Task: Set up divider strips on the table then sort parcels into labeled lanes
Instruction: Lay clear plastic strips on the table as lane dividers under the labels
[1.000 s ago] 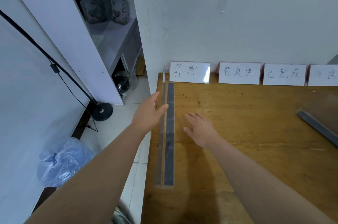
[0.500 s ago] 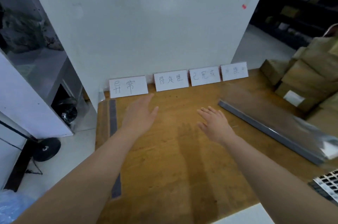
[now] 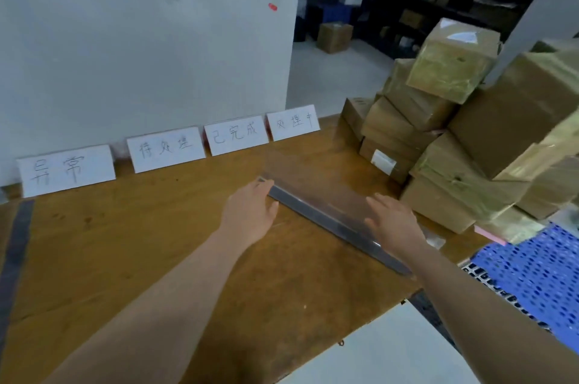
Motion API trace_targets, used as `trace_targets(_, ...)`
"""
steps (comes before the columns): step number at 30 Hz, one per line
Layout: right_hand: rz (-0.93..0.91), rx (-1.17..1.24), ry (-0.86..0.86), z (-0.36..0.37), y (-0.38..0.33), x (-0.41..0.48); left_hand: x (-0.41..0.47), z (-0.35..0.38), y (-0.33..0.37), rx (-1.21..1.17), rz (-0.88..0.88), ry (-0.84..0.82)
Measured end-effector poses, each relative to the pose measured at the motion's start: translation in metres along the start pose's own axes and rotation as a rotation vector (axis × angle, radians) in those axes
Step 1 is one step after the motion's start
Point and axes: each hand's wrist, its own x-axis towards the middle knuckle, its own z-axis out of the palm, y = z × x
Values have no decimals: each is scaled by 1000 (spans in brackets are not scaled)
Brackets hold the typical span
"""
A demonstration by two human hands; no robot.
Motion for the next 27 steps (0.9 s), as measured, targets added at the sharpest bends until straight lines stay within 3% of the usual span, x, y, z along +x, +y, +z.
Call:
trace_targets(6,-41,68,-90,27,57,12,50,59,60,-10,89,-98)
trace_targets(17,-164,289,24,34,73,5,87,116,86,229,135,-246)
trace_targets(27,-120,416,76,27,72,-4,52,122,81,236,133,-131)
